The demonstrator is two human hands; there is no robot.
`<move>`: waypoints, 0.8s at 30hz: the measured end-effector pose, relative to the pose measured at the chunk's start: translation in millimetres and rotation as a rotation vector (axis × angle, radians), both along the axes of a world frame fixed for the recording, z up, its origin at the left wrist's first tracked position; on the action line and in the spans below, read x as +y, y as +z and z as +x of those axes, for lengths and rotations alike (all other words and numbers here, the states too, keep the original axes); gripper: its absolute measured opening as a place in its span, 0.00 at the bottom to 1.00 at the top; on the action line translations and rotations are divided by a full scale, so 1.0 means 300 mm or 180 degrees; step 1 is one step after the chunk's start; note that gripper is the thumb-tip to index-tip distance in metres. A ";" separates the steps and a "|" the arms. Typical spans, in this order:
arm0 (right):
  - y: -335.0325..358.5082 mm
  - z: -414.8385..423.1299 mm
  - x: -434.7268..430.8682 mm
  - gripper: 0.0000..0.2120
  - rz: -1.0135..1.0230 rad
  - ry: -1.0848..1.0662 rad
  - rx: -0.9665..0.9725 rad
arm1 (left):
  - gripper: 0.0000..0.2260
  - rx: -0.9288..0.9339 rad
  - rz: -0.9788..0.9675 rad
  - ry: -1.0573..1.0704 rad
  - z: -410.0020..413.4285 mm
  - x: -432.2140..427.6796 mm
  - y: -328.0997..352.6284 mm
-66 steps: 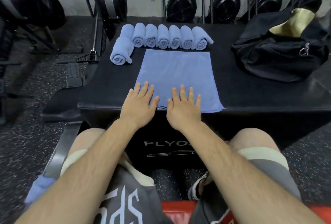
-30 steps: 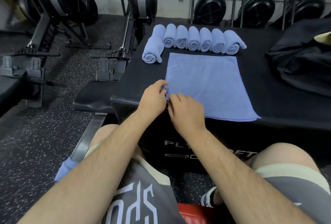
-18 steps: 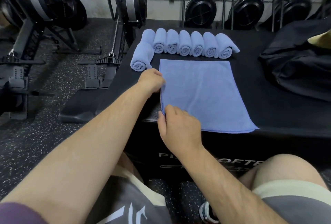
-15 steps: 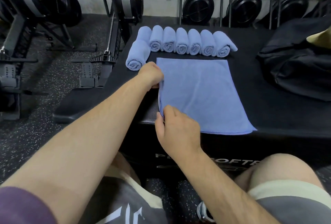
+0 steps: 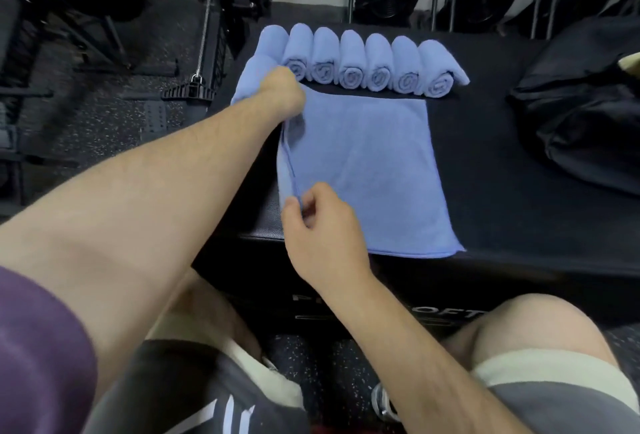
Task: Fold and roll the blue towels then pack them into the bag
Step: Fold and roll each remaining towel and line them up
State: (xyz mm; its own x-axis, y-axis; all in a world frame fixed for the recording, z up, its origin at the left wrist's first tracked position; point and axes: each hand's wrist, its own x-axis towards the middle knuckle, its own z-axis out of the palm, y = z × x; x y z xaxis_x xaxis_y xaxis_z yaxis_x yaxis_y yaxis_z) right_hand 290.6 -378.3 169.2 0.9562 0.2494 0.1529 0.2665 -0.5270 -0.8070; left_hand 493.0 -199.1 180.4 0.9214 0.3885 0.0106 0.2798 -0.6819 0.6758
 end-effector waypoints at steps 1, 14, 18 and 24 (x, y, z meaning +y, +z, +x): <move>0.013 0.006 0.023 0.14 0.0232 0.0043 0.0259 | 0.09 -0.0129 -0.0038 0.0110 0.003 0.017 0.040; 0.034 0.021 -0.167 0.08 0.0990 -0.0271 0.0572 | 0.15 -0.0007 0.0476 -0.0149 0.008 -0.189 0.179; 0.001 0.026 -0.288 0.08 0.0577 -0.0429 0.0637 | 0.14 0.0025 0.0561 -0.0559 0.030 -0.339 0.143; -0.017 0.019 -0.384 0.09 0.0288 -0.0547 0.0707 | 0.13 0.0107 0.0725 -0.0871 0.050 -0.477 0.064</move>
State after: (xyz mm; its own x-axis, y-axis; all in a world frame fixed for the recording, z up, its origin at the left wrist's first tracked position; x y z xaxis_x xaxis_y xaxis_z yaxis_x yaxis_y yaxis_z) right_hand 296.2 -493.5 164.0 0.9958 0.0758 -0.0507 -0.0089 -0.4724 -0.8813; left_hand 508.0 -342.2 199.7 0.9923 0.1186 0.0364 0.0856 -0.8667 0.4915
